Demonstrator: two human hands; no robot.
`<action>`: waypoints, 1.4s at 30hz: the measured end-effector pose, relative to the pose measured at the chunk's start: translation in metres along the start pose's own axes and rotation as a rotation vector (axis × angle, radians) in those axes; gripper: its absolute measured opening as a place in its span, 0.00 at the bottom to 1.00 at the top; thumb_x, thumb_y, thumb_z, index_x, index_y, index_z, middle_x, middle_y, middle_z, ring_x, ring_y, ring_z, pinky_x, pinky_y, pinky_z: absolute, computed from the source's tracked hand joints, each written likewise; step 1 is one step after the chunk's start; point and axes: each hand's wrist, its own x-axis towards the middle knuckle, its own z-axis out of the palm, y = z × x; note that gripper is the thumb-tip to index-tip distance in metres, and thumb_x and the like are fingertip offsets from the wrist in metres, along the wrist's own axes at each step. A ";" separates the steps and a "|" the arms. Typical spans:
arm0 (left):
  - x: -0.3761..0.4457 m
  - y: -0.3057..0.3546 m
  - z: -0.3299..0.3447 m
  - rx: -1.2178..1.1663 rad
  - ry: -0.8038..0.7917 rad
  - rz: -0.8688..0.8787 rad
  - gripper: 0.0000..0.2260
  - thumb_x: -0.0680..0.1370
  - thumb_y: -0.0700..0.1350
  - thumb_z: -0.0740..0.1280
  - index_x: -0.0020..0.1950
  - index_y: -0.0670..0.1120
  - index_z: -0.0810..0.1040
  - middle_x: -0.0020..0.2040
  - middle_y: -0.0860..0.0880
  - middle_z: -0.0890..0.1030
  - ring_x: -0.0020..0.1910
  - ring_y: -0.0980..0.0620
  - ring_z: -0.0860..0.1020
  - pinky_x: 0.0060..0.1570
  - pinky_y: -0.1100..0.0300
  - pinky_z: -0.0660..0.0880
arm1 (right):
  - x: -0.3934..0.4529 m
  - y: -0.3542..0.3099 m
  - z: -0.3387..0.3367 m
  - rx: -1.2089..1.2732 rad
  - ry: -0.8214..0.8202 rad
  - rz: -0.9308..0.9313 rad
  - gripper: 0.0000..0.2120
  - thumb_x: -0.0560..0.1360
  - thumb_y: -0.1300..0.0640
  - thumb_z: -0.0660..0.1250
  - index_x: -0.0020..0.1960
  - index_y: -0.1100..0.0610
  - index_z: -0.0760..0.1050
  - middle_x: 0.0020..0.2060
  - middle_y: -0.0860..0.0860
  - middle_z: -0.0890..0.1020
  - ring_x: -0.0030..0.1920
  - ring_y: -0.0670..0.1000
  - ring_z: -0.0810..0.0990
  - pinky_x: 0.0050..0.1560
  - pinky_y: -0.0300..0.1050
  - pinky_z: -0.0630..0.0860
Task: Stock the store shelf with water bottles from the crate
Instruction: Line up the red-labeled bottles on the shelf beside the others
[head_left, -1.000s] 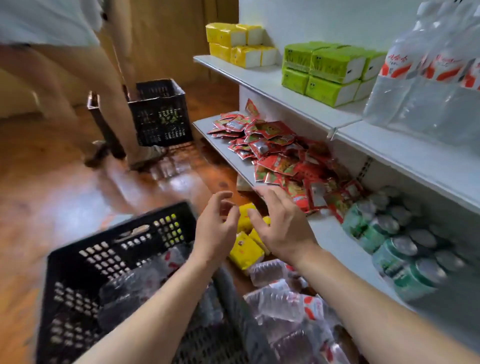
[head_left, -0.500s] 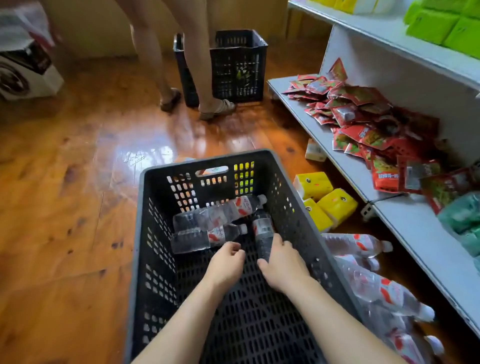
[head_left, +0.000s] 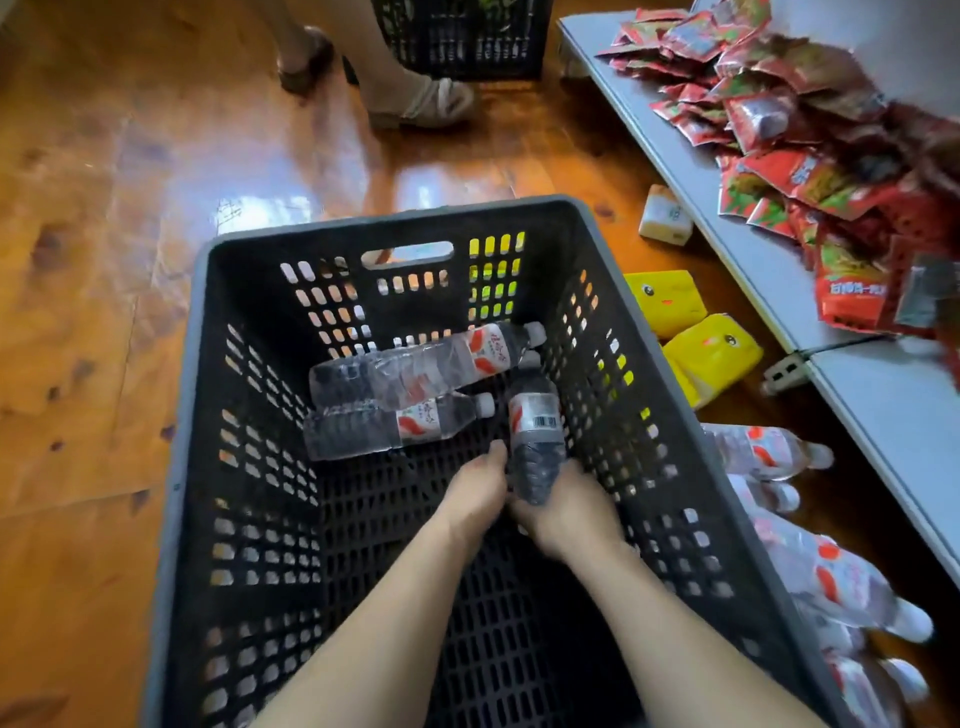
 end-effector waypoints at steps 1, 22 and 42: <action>-0.002 0.000 -0.002 -0.027 -0.007 -0.014 0.20 0.84 0.56 0.54 0.51 0.46 0.80 0.49 0.47 0.84 0.44 0.49 0.80 0.46 0.56 0.74 | -0.002 0.001 -0.003 0.049 -0.051 -0.011 0.27 0.64 0.37 0.68 0.54 0.55 0.78 0.47 0.53 0.85 0.49 0.56 0.84 0.39 0.43 0.76; -0.221 0.117 0.041 0.027 -0.225 0.543 0.32 0.64 0.58 0.80 0.64 0.48 0.76 0.55 0.47 0.85 0.55 0.47 0.84 0.61 0.42 0.78 | -0.214 0.042 -0.171 0.746 -0.029 -0.358 0.21 0.68 0.44 0.76 0.59 0.42 0.76 0.49 0.39 0.85 0.51 0.38 0.82 0.56 0.44 0.79; -0.387 0.221 0.318 0.281 -0.200 1.334 0.18 0.70 0.53 0.78 0.52 0.60 0.71 0.51 0.57 0.78 0.48 0.63 0.78 0.49 0.62 0.76 | -0.306 0.174 -0.343 0.600 1.092 -0.268 0.33 0.70 0.36 0.66 0.73 0.41 0.61 0.61 0.41 0.80 0.60 0.47 0.79 0.51 0.40 0.74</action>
